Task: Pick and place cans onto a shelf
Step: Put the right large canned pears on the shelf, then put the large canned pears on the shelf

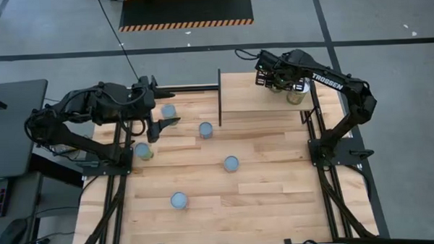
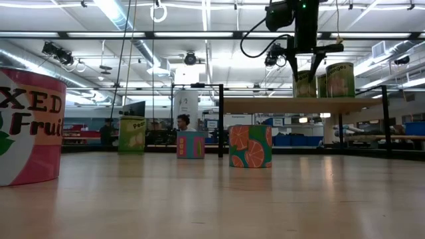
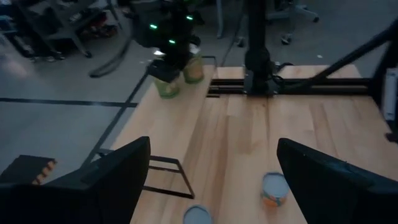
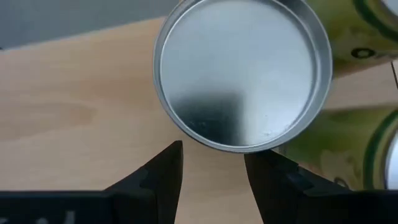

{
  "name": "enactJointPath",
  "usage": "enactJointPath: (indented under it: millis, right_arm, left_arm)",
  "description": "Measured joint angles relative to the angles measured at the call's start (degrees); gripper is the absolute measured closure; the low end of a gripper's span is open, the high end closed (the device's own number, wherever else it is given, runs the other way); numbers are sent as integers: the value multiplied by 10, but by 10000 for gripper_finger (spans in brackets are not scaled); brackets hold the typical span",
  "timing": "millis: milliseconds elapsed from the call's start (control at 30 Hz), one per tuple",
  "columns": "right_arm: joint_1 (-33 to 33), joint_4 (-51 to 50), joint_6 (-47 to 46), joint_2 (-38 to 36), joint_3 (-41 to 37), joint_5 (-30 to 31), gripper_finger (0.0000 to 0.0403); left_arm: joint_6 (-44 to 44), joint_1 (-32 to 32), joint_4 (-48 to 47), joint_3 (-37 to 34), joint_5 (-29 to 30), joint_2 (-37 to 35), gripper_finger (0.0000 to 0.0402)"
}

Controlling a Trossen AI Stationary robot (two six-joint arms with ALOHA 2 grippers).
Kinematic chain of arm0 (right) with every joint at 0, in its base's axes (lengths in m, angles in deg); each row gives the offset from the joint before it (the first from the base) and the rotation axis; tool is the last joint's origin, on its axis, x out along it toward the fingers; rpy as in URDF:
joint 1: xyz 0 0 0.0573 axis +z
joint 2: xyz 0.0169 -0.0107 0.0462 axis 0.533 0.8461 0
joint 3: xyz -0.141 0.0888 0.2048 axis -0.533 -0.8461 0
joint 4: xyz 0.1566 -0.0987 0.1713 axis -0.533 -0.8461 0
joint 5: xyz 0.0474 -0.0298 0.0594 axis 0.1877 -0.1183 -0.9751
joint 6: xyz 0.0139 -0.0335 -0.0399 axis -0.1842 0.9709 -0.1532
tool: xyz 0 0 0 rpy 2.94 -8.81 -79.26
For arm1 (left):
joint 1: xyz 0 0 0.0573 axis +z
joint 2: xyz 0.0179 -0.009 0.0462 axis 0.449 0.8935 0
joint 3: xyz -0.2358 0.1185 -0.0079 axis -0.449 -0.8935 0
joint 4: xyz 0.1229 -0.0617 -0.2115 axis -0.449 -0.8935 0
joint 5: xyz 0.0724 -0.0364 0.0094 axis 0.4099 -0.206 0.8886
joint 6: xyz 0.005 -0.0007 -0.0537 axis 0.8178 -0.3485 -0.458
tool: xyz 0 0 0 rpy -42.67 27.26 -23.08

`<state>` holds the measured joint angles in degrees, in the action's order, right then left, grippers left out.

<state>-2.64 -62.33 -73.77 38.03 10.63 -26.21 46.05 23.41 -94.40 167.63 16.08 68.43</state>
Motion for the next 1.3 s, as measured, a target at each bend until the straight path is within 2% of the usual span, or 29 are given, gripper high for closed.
enactJointPath:
  millis: [367, 533, 733, 833, 1033, 1167, 1300]
  right_arm:
    - [-2, 10, 4, 0, 0, 33, 224]
    - [5, 22, 18, 0, 0, 40, 224]
    - [89, 37, 16, -1, 33, 37, 224]
    - [146, 63, 21, -1, 65, 41, 224]
    - [232, 152, 91, -1, 125, 47, 224]
    - [262, 201, 148, -1, 159, 47, 224]
    - [279, 222, 187, -1, 183, 35, 218]
  left_arm:
    - [-15, -2, -10, 0, -18, 0, 45]
    - [-44, -2, -68, 0, -26, 0, 45]
    - [-105, 1, -206, 0, -24, 0, 45]
    - [-139, 25, -267, -8, -13, -1, 45]
    - [-188, 101, -203, -133, -11, -26, 45]
    - [-197, 150, -108, -231, -11, -25, 44]
    - [-215, 219, -41, -290, -31, 2, 44]
